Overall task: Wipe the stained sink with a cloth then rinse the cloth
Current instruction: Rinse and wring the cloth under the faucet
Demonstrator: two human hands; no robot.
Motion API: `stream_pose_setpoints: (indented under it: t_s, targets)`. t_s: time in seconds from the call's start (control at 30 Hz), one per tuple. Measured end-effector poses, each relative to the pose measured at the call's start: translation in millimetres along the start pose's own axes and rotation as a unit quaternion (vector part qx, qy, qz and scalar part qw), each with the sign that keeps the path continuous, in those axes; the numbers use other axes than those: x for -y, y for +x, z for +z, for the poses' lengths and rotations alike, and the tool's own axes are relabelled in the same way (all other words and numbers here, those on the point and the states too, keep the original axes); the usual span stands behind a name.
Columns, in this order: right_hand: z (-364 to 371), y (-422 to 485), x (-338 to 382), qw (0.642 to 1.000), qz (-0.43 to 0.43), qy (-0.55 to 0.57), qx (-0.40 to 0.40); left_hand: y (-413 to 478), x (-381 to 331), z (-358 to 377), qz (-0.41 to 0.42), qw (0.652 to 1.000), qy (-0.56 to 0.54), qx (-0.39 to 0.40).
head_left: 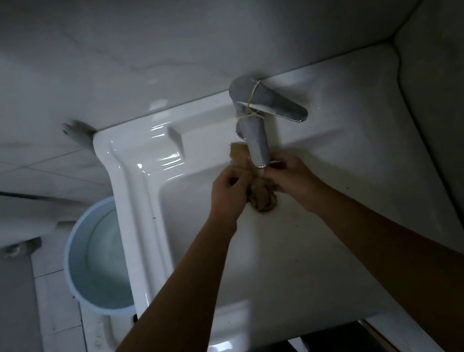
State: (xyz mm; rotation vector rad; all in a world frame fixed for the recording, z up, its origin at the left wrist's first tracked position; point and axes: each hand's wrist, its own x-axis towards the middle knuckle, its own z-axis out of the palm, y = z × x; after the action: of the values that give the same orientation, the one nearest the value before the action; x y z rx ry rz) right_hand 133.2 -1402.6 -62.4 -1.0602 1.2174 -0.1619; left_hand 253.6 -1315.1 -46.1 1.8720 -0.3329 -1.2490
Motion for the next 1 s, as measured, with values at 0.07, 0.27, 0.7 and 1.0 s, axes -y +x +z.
stream_pose_setpoints:
  t_s: [0.07,0.27,0.7,1.0]
  targets:
    - [-0.8,-2.3,1.5,0.999,0.007,-0.018,0.043,-2.0,-0.7,-2.1,-0.015,0.999,-0.032,0.003]
    - [-1.0,-15.7,1.0,0.994,-0.066,-0.085,0.003,-4.0,2.8,-7.4,-0.034,0.998,-0.044,-0.033]
    - [-12.6,-18.9,-7.6,0.963,-0.168,-0.163,-0.133,-9.9,9.8,-16.2,-0.08,0.984,-0.161,-0.008]
    - [-13.1,-26.2,-0.4,0.989,0.084,-0.11,0.053,-14.0,-5.9,-28.9,0.006,0.995,-0.103,0.013]
